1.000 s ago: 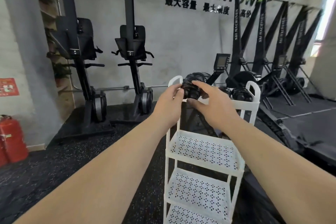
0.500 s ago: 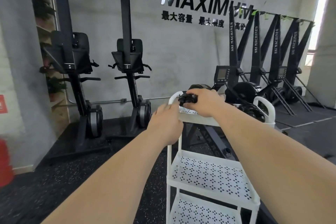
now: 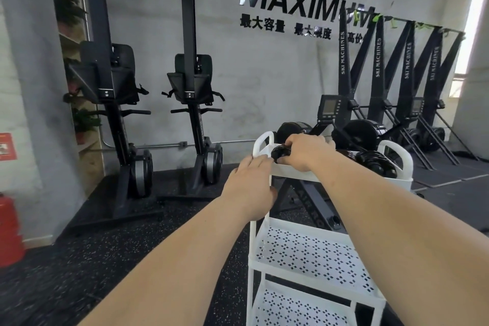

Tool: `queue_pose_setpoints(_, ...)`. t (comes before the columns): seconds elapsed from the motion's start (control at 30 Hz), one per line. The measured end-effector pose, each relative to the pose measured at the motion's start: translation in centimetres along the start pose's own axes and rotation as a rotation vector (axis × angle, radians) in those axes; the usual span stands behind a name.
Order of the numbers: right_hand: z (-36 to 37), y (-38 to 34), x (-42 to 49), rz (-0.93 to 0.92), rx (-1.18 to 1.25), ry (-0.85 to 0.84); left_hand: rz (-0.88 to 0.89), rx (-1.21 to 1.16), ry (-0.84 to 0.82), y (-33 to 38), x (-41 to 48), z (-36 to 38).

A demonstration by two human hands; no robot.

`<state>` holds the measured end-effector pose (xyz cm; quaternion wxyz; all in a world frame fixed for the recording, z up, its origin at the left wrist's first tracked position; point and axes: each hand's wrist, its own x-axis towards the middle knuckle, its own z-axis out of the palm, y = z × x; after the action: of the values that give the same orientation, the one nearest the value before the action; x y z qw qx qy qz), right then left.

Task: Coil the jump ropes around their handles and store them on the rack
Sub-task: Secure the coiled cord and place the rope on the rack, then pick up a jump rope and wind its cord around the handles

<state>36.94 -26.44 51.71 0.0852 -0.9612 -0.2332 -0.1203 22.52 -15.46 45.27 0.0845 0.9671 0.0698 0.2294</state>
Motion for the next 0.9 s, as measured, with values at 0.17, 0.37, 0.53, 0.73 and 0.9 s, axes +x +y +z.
queue_pose_setpoints(0.17,-0.8,0.0,-0.6,-0.089,-0.03,-0.057,0.006,0.007,-0.043,0.0,-0.2,-0.8)
queue_pose_setpoints(0.37,-2.6,-1.4,-3.9,-0.104,-0.031,0.071,-0.01,0.028,-0.037,0.2,-2.1,-3.1)
queue_pose_setpoints(0.53,-3.2,-3.7,-7.8,-0.211,-0.115,0.24,-0.035,0.021,-0.004,-0.3,-5.8,-5.4)
queue_pose_setpoints(0.73,-1.5,-7.4,-15.7,-0.352,-0.04,0.338,-0.139,-0.001,-0.013,-2.0,-13.2,-6.6)
queue_pose_setpoints(0.9,1.3,-10.6,-23.1,-0.489,0.075,0.264,-0.216,-0.001,-0.039,-3.9,-21.2,-6.3)
